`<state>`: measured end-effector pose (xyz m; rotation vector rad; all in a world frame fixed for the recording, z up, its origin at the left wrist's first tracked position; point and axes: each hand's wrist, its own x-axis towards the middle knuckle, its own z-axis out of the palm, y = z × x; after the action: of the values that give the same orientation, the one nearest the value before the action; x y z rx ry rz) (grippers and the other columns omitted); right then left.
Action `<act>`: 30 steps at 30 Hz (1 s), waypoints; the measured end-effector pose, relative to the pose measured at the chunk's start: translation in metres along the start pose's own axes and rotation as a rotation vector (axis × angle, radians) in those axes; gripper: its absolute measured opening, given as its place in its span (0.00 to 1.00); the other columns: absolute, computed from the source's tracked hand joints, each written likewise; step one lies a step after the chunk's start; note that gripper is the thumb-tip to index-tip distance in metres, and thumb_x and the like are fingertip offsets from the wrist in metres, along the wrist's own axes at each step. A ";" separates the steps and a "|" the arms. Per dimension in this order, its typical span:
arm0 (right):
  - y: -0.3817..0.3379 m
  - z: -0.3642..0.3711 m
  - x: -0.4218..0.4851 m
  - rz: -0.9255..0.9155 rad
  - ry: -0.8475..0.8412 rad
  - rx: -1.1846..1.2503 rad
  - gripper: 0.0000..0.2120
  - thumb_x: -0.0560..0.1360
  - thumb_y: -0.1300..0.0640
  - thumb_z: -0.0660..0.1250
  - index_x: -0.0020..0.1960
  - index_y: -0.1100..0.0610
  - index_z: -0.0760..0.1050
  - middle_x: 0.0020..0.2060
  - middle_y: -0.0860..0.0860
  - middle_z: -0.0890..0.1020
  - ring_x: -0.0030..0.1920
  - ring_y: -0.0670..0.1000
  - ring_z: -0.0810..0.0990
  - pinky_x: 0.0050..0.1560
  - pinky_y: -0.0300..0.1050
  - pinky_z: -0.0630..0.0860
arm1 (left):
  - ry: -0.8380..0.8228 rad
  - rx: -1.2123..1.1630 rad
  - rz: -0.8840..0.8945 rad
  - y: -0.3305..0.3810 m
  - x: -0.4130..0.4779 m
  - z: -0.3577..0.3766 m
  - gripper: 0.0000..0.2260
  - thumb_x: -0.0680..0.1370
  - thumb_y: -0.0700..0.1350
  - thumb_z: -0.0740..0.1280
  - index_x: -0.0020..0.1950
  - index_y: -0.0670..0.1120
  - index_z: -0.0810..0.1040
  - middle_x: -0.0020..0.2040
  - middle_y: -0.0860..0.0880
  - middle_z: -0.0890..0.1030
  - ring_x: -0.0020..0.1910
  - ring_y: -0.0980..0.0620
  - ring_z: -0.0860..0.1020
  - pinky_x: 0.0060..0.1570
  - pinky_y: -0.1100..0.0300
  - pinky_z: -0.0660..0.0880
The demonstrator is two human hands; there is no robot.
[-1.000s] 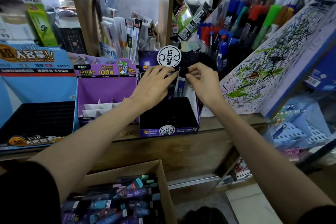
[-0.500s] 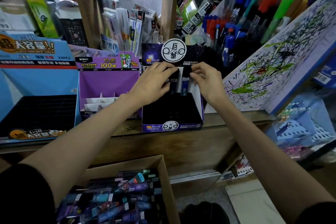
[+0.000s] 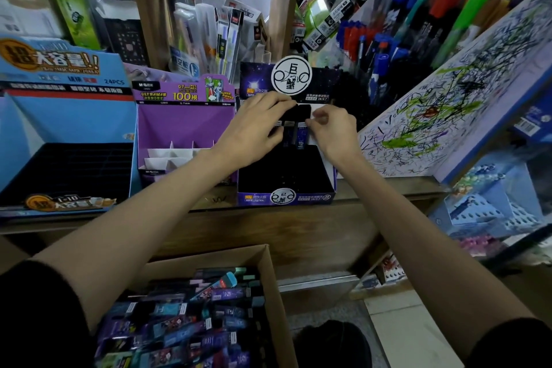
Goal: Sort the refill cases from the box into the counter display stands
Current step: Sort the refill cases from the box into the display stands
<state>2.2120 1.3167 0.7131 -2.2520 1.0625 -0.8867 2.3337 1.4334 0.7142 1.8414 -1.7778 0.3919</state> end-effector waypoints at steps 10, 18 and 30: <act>0.003 -0.005 -0.148 -0.261 -0.338 -0.015 0.06 0.76 0.58 0.66 0.52 0.56 0.79 0.44 0.47 0.81 0.45 0.43 0.78 0.47 0.35 0.74 | -0.242 -0.343 -0.279 0.009 -0.199 -0.028 0.14 0.76 0.41 0.67 0.62 0.48 0.76 0.50 0.57 0.77 0.49 0.63 0.76 0.51 0.66 0.72; 0.055 0.114 -0.255 0.049 -0.851 -0.134 0.09 0.77 0.57 0.64 0.56 0.57 0.78 0.52 0.52 0.82 0.55 0.52 0.79 0.53 0.42 0.73 | -0.471 -0.338 -0.829 0.015 -0.378 0.025 0.12 0.75 0.37 0.69 0.58 0.39 0.78 0.55 0.42 0.77 0.57 0.44 0.76 0.57 0.57 0.69; 0.102 0.148 -0.310 0.145 -1.216 -0.201 0.39 0.73 0.69 0.59 0.77 0.55 0.44 0.77 0.51 0.44 0.76 0.52 0.47 0.74 0.43 0.52 | -0.672 -0.232 -0.600 0.031 -0.395 0.070 0.26 0.77 0.57 0.63 0.73 0.50 0.63 0.70 0.51 0.63 0.69 0.52 0.62 0.67 0.59 0.60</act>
<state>2.1203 1.5306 0.4401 -2.1936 0.6754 0.6666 2.2580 1.7198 0.4425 2.3559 -1.4300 -0.7023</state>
